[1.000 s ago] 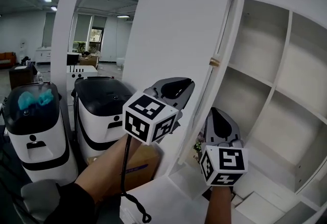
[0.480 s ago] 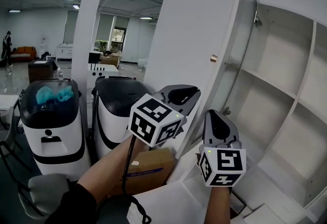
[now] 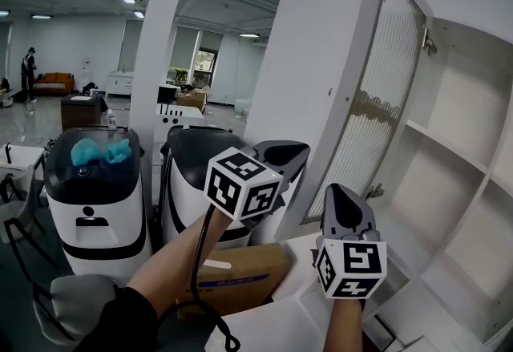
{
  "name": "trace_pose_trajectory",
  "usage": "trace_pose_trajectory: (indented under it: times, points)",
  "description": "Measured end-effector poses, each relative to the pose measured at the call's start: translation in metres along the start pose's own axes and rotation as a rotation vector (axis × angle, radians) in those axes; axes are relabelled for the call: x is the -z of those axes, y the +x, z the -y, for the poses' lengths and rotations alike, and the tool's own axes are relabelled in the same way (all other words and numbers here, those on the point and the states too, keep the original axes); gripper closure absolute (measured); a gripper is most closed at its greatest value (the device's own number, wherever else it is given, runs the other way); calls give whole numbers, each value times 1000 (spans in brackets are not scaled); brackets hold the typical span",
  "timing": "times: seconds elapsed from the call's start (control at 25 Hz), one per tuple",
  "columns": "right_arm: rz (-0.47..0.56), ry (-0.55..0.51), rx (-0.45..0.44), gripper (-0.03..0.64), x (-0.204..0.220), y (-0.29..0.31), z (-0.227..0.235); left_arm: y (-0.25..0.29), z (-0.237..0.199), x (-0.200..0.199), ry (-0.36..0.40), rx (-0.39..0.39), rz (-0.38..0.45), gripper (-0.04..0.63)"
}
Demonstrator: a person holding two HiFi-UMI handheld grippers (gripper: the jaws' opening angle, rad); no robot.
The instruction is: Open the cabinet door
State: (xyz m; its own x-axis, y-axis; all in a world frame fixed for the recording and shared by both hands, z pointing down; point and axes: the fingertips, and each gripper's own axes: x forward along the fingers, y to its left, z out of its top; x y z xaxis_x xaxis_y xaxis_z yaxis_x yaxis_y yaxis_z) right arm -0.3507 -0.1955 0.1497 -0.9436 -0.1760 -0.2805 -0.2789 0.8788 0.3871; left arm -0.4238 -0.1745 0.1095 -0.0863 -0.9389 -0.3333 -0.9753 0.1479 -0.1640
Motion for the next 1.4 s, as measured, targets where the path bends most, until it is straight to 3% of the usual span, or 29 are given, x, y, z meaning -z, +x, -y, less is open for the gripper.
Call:
trace_pose_trajectory:
  times: [0.12,0.68,0.92,1.28,1.4]
  points:
    - [-3,-6,9,597,5,5,5,7,3,1,44,2,7,587]
    - [-8,13,29,597,14,5,20,1,-13,-6,68,-86,50,586]
    - [-10,17,45,597,12,-3,24,-17,-16,-20,42,-113,97,586]
    - [-3,17,114,597,-4,-39,45,-28,18,-51,83,-105,141,586]
    - [-3,15,156,597,-8,-63,61,-25,44,-61,75,-69,157,586]
